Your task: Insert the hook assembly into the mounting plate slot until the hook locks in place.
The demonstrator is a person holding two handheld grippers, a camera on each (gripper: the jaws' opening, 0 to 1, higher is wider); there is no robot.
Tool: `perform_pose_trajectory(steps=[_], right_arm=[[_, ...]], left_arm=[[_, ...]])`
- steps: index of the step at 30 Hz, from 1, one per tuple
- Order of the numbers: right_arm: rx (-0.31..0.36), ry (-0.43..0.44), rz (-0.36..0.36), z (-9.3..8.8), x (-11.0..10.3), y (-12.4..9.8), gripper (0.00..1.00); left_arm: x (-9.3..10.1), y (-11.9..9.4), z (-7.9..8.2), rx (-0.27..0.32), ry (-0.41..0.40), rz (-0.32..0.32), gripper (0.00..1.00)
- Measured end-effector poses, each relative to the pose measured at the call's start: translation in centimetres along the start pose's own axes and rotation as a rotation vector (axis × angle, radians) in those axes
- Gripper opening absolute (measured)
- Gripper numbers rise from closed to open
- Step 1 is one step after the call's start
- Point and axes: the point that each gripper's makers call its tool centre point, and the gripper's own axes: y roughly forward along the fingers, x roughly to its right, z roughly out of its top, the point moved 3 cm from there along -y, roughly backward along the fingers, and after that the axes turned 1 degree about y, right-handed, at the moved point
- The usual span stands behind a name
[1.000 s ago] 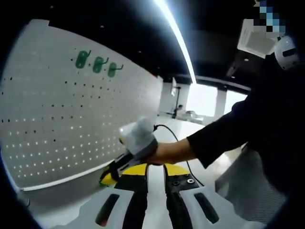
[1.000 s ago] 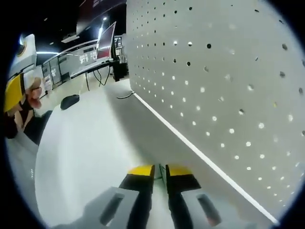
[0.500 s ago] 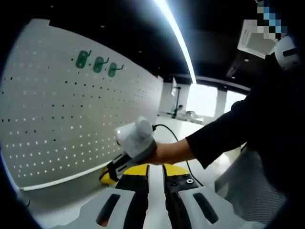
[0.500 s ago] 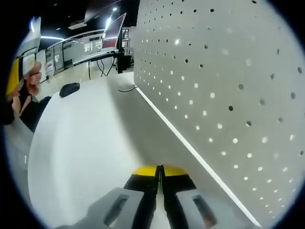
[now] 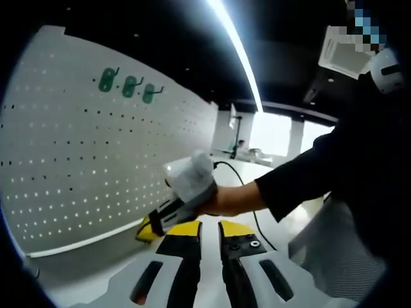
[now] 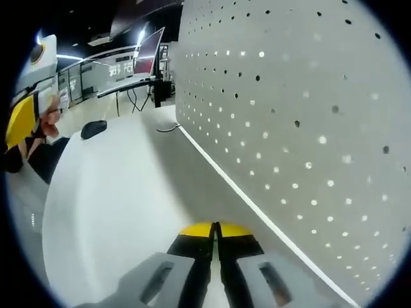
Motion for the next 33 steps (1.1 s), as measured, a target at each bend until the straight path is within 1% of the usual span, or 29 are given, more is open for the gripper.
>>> perform_pose_trajectory(steps=[7, 12, 17, 20, 23, 28, 33], right_arm=[[0.012, 0.037, -0.027, -0.9, 0.6, -1.2, 0.00], [0.048, 0.081, -0.041, -0.7, 1.1, -2.2, 0.00], [0.049, 0.086, -0.052, -0.8, 1.3, -2.6, 0.00], [0.026, 0.062, -0.061, -1.0, 1.1, -2.6, 0.00], [0.022, 0.033, -0.061, -0.5, 0.9, -2.2, 0.00], [-0.006, -0.019, -0.065, -0.2, 1.2, -1.3, 0.01], [-0.064, -0.063, -0.055, -0.7, 1.3, -0.2, 0.03]], left_arm=[[0.1, 0.2, -0.2, -0.010, 0.000, -0.004, 0.10], [0.2, 0.2, -0.5, -0.018, -0.003, -0.007, 0.10], [0.3, 0.3, -0.5, -0.016, -0.005, -0.012, 0.09], [0.4, 0.3, -0.4, -0.015, -0.003, -0.012, 0.09], [0.3, 0.2, -0.4, -0.014, -0.003, -0.010, 0.09], [0.3, 0.1, -0.3, -0.010, -0.002, -0.007, 0.09], [0.2, -0.1, 0.1, 0.002, 0.000, -0.003, 0.09]])
